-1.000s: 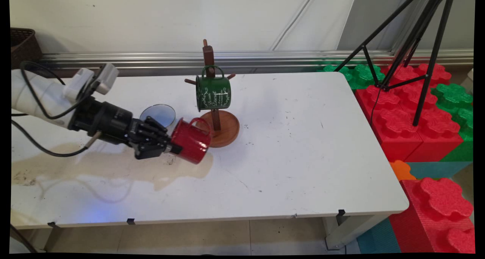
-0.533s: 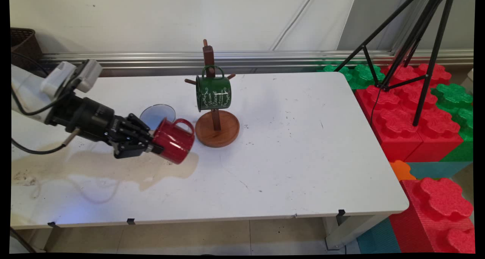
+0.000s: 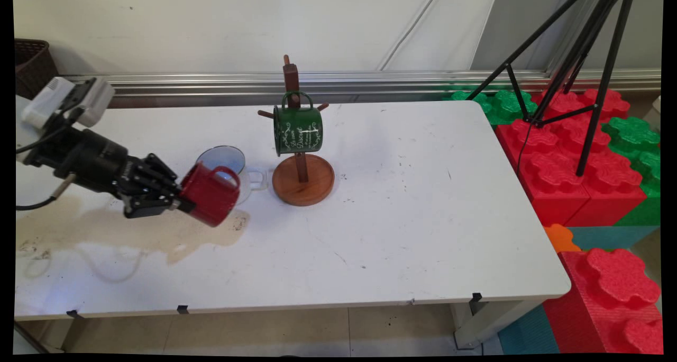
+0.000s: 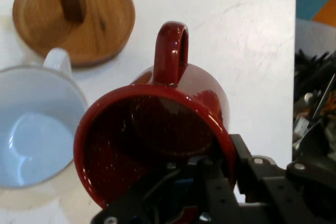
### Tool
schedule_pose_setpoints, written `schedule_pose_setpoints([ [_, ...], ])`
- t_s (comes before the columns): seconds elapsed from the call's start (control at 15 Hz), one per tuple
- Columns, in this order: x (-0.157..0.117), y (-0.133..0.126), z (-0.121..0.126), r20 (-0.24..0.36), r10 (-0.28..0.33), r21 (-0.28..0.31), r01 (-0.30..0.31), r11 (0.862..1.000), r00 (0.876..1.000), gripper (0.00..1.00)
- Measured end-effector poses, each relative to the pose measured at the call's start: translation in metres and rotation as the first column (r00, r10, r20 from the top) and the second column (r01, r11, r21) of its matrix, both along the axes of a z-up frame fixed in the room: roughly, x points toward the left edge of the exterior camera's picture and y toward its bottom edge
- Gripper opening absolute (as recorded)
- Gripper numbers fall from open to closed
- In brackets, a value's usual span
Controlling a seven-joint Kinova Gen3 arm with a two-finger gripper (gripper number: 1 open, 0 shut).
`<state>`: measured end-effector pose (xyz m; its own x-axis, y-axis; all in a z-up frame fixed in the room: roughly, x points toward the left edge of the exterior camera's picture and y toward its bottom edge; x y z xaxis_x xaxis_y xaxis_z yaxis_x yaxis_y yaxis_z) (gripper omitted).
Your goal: Place the picked object on the table
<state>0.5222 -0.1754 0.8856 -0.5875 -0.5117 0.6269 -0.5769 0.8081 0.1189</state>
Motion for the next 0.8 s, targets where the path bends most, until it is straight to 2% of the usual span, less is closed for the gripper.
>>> schedule_pose_setpoints([
  [0.4, 0.018, 0.011, 0.007, 0.084, -0.014, 0.026, 0.012, 1.000, 0.996, 0.00],
  [0.8, 0.039, 0.021, 0.012, 0.194, -0.041, 0.047, 0.032, 0.998, 0.980, 0.00],
])
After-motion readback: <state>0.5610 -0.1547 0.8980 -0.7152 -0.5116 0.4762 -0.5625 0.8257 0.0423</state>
